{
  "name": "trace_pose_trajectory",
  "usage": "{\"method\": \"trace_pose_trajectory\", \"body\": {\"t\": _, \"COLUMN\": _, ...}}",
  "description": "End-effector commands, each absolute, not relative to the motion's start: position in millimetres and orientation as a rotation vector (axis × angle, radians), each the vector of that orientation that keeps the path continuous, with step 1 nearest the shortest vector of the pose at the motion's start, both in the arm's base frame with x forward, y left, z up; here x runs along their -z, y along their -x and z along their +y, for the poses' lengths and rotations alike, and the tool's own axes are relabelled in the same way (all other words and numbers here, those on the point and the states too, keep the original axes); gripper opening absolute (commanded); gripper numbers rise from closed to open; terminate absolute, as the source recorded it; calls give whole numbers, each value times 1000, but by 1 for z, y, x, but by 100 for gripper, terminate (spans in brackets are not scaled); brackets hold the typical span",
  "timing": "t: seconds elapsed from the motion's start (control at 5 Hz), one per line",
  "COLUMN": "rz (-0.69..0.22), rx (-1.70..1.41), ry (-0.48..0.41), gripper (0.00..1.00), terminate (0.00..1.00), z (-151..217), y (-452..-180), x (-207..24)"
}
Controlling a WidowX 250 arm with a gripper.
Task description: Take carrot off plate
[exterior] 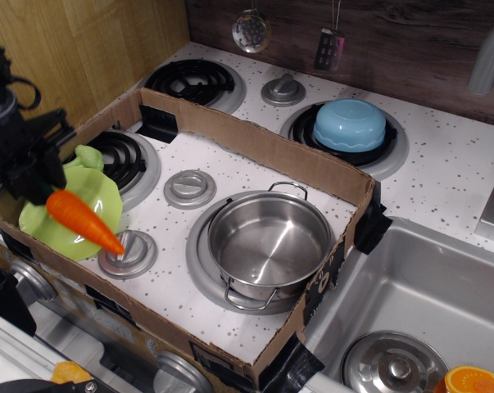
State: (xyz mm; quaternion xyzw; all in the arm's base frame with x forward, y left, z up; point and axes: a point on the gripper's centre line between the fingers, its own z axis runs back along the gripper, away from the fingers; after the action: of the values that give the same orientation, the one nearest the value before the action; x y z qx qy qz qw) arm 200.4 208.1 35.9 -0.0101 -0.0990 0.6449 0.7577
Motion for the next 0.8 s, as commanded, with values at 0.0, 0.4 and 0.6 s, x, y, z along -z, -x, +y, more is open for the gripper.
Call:
{"method": "trace_pose_trajectory", "body": {"t": 0.0, "rz": -216, "rx": -1411, "ry": 19, "gripper": 0, "terminate": 0, "z": 201, "y": -248, "x": -85}}
{"method": "trace_pose_trajectory", "body": {"t": 0.4, "rz": -273, "rx": -1479, "ry": 50, "gripper": 0, "terminate": 0, "z": 192, "y": -306, "x": -100}}
{"method": "trace_pose_trajectory", "body": {"t": 0.6, "rz": -308, "rx": -1483, "ry": 77, "gripper": 0, "terminate": 0, "z": 189, "y": -333, "x": -86}}
